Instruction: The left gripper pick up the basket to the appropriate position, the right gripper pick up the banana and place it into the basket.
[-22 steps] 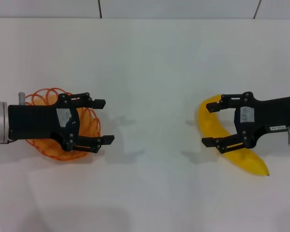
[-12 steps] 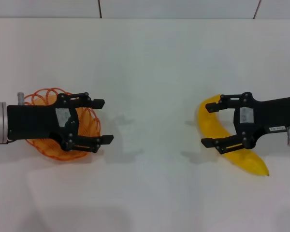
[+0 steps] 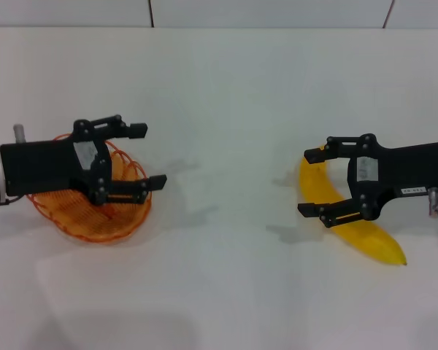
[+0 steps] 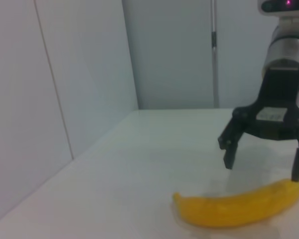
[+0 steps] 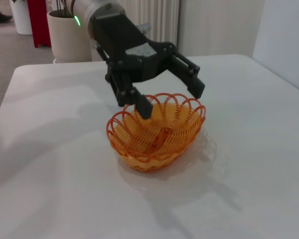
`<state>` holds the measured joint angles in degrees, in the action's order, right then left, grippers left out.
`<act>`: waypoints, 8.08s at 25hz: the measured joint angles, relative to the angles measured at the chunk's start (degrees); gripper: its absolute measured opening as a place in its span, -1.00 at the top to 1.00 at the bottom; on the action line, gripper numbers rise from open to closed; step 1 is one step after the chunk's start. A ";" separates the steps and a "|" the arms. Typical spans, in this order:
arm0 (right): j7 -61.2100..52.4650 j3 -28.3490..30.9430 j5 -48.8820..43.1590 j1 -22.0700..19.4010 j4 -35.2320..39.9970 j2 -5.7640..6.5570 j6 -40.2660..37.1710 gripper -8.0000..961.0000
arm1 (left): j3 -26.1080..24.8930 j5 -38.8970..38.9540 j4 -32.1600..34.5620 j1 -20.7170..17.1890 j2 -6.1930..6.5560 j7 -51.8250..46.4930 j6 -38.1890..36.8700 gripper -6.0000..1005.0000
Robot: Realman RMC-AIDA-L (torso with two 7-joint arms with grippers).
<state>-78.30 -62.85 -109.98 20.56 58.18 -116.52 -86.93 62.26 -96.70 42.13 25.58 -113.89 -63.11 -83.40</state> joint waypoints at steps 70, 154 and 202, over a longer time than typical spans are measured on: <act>-1.24 -0.69 -0.99 1.68 -1.46 0.16 0.00 -0.86 | -12.84 -44.61 9.98 8.52 -2.39 -47.95 14.71 -0.77; -2.38 -0.11 -1.56 2.19 -2.99 0.25 0.71 -0.86 | -9.99 -33.95 9.99 7.78 -2.59 -42.39 16.53 0.76; -2.91 -0.69 -2.17 3.06 -2.98 0.25 0.35 -0.85 | -10.50 -36.39 16.71 3.71 -0.79 -63.91 8.10 -0.33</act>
<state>-81.21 -63.55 -112.14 23.62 55.20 -116.26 -86.57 51.76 -133.10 58.85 29.29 -114.68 -127.01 -75.30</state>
